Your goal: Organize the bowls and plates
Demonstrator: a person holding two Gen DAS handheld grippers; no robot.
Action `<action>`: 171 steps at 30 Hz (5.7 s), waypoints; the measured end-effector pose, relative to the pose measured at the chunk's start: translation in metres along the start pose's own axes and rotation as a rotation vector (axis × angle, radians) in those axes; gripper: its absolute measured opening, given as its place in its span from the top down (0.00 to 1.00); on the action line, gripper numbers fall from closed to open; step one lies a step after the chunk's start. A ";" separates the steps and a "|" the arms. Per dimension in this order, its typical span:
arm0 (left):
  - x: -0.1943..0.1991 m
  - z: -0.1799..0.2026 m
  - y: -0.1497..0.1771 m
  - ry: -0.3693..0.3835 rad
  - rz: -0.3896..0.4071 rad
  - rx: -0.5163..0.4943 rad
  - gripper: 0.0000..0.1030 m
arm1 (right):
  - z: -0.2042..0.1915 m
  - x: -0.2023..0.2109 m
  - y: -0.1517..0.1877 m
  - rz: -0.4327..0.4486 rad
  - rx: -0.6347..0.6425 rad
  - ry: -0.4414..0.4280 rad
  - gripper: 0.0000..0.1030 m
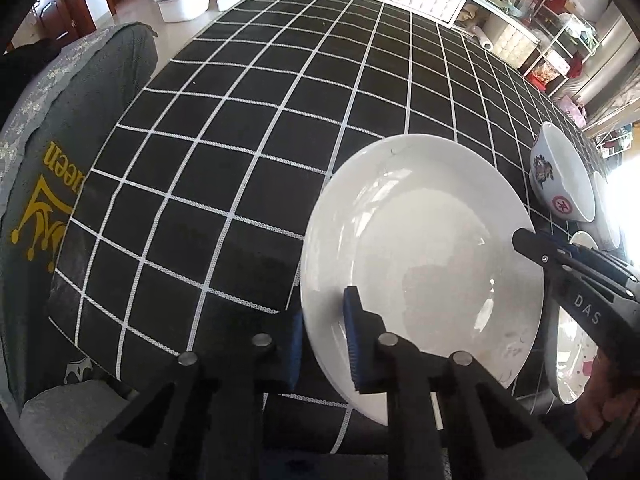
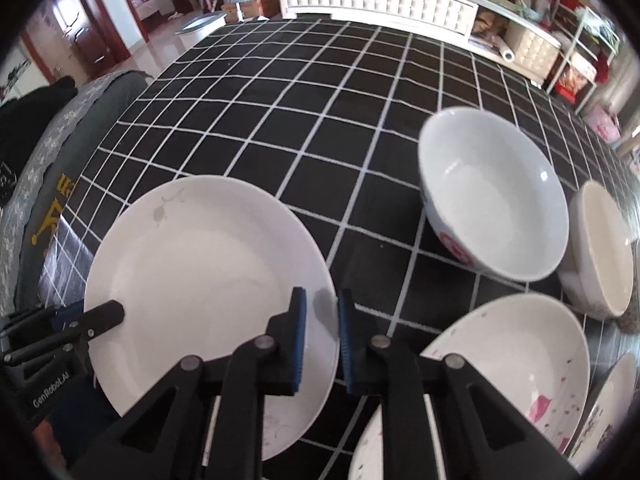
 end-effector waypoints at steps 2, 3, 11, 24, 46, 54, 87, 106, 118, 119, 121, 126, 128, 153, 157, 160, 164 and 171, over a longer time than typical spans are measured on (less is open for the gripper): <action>0.005 0.001 0.000 0.005 0.011 0.011 0.84 | 0.002 0.004 0.000 0.008 -0.026 -0.022 0.81; 0.010 0.002 -0.002 0.009 0.022 0.019 0.84 | 0.003 0.008 -0.001 0.015 -0.029 -0.021 0.81; 0.015 0.009 -0.001 0.020 0.026 -0.002 0.84 | 0.006 0.011 -0.005 0.023 -0.043 -0.021 0.81; -0.001 -0.001 0.011 0.008 -0.022 0.031 0.84 | -0.001 0.001 0.002 0.014 -0.007 -0.014 0.81; 0.096 0.111 0.049 0.087 0.116 -0.197 0.84 | 0.084 0.126 0.061 0.207 -0.171 -0.013 0.81; 0.095 0.180 0.069 0.156 0.114 -0.308 0.84 | 0.132 0.133 0.097 0.201 -0.254 0.017 0.81; -0.022 0.203 0.042 0.179 -0.057 -0.335 0.84 | 0.181 0.068 0.106 0.081 -0.287 0.045 0.79; -0.044 0.213 0.040 0.162 -0.062 -0.369 0.84 | 0.191 0.051 0.108 0.036 -0.289 0.072 0.68; -0.041 0.214 0.040 0.159 -0.051 -0.369 0.85 | 0.189 0.047 0.107 0.027 -0.329 0.069 0.84; -0.041 0.214 0.040 0.170 -0.057 -0.358 0.85 | 0.190 0.047 0.107 0.030 -0.341 0.062 0.84; -0.038 0.213 0.040 0.177 -0.054 -0.343 0.85 | 0.188 0.050 0.107 0.039 -0.356 0.047 0.84; -0.023 0.210 0.037 0.173 -0.024 -0.342 0.85 | 0.183 0.063 0.107 0.066 -0.352 0.044 0.84; -0.016 0.208 0.036 0.174 -0.012 -0.343 0.85 | 0.181 0.069 0.106 0.076 -0.356 0.032 0.84; 0.044 0.085 0.032 0.116 0.063 -0.140 0.85 | 0.070 0.076 0.058 0.111 -0.184 -0.073 0.84; 0.048 0.062 0.031 0.105 0.071 -0.102 0.85 | 0.053 0.068 0.050 0.100 -0.151 -0.086 0.84; 0.048 0.050 0.031 0.098 0.068 -0.076 0.85 | 0.041 0.063 0.046 0.091 -0.136 -0.095 0.84; 0.046 0.040 0.031 0.088 0.063 -0.059 0.85 | 0.030 0.054 0.042 0.077 -0.119 -0.098 0.84; 0.043 0.029 0.031 0.078 0.057 -0.032 0.85 | 0.017 0.047 0.040 0.060 -0.100 -0.100 0.84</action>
Point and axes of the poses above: each gripper's, at about its wrist camera, not at the fingertips, and x roughly against the way its jaws point, z to its right, y to its underside, the point moved 10 cm from there along -x, roughly the way its jaws point, and after that the axes turned 3 degrees about y, right-handed, at the moved point
